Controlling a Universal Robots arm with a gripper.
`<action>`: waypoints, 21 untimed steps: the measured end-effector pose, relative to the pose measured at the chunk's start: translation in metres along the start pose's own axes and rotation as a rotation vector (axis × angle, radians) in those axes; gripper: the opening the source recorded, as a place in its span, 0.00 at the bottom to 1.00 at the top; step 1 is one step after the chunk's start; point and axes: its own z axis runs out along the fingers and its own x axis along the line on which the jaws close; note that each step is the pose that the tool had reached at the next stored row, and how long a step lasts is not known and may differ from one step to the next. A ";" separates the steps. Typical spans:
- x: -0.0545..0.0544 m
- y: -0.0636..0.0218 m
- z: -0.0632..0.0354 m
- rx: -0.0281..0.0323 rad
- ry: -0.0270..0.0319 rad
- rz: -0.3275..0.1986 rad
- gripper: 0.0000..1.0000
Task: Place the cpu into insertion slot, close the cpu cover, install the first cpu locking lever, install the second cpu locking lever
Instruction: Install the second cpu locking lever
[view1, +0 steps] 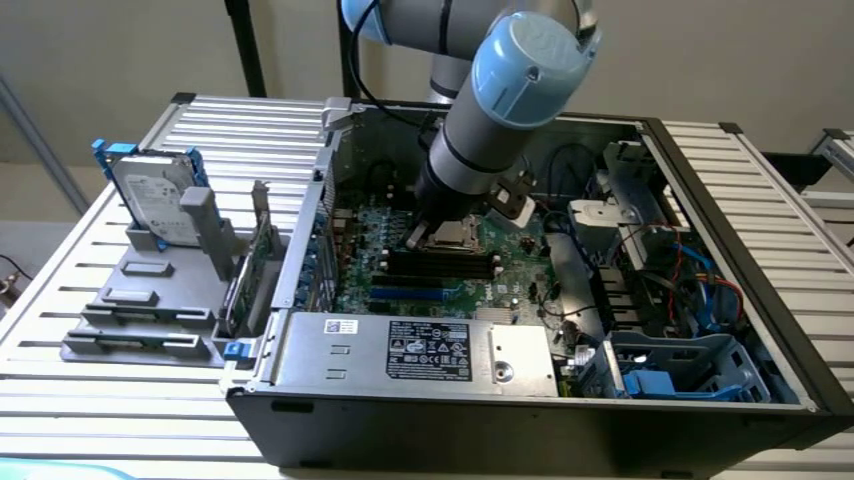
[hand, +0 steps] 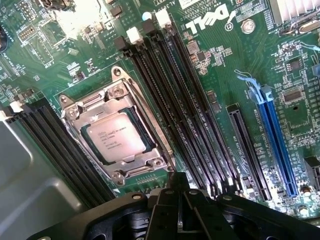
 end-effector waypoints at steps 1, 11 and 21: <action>0.000 0.0003 0.0009 0.0000 0.0001 0.000 0.11; 0.000 0.0011 0.0050 0.0019 0.0037 -0.001 0.11; 0.000 0.0014 0.0083 0.0081 0.0157 -0.004 0.11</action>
